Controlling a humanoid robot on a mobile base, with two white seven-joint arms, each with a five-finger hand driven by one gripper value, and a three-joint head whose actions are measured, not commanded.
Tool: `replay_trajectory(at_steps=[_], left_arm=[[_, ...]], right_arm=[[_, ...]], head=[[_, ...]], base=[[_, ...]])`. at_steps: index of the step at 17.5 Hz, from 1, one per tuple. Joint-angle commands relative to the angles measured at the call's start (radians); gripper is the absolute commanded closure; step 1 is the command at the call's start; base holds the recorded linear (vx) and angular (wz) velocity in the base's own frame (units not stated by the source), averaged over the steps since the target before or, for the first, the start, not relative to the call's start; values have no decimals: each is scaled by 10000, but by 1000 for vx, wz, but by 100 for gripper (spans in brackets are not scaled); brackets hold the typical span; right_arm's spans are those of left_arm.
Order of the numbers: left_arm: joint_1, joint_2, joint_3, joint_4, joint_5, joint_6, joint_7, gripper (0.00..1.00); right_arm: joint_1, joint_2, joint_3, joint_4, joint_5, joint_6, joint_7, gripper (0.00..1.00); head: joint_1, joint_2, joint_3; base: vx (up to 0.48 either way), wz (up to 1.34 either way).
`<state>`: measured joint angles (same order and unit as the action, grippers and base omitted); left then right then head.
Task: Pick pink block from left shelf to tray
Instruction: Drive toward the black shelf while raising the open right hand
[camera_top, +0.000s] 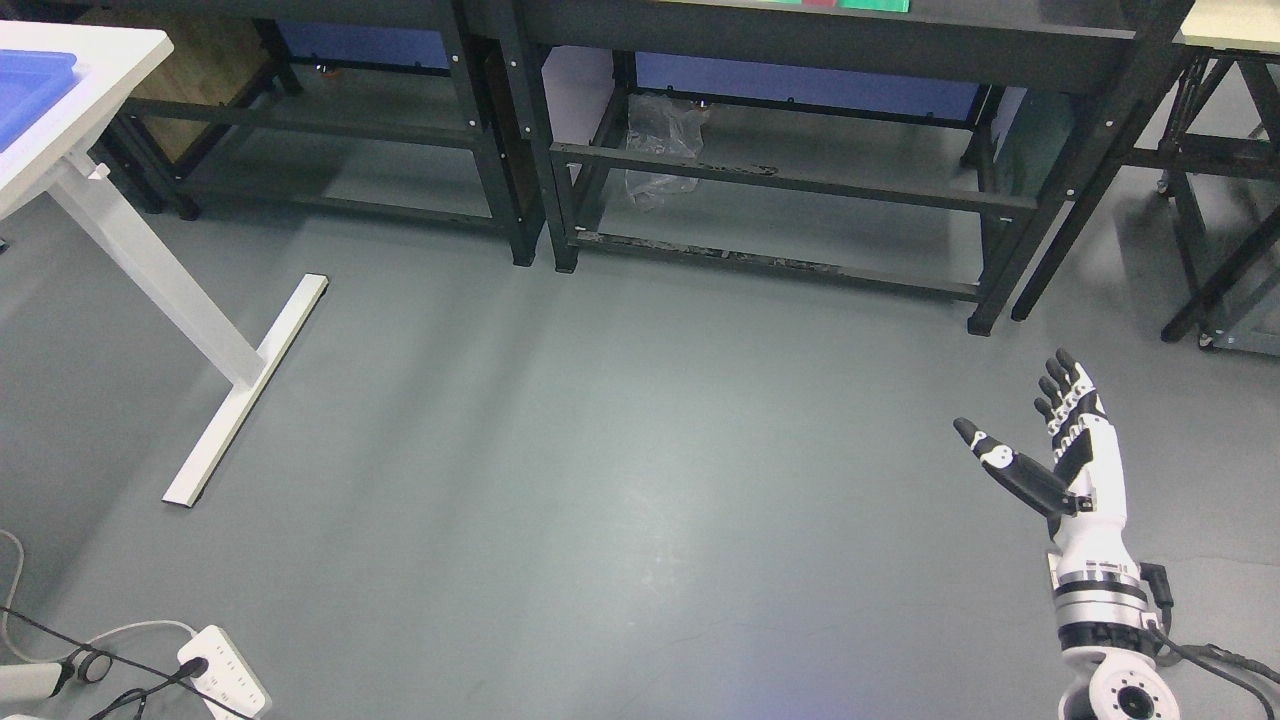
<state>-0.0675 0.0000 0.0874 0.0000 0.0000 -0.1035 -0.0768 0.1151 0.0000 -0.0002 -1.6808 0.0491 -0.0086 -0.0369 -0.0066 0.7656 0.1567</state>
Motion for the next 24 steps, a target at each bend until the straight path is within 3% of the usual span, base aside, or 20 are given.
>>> replay_trajectory(at_steps=[1, 10, 12, 14, 18, 20, 24], left_arm=[[0, 174, 0, -175, 77, 8, 1, 0], [0, 174, 0, -175, 77, 8, 1, 0], [0, 174, 0, -175, 77, 8, 1, 0], [0, 174, 0, -175, 77, 8, 1, 0], [0, 174, 0, -175, 77, 8, 1, 0], [0, 174, 0, -175, 77, 8, 1, 0], [0, 174, 0, -175, 77, 8, 1, 0]], right_arm=[[30, -174, -198, -5, 0, 9, 1, 0], [30, -174, -198, 10, -15, 9, -30, 0], [-16, -174, -136, 11, 228, -417, -45, 0], [-47, -174, -228, -5, 2363, -1261, -289, 0], [-32, -174, 184, -187, 11086, -1187, -2281, 0], [-1, -174, 430, -357, 13534, -837, -2652, 0], [30, -174, 1074, -358, 12584, -665, -2699, 0]], head=[[0, 0, 0], [0, 0, 0], [0, 0, 0], [0, 0, 0], [0, 0, 0], [0, 0, 0], [0, 0, 0]], base=[[0, 0], [0, 0], [6, 0], [29, -11], [42, -39], [59, -26], [72, -53]])
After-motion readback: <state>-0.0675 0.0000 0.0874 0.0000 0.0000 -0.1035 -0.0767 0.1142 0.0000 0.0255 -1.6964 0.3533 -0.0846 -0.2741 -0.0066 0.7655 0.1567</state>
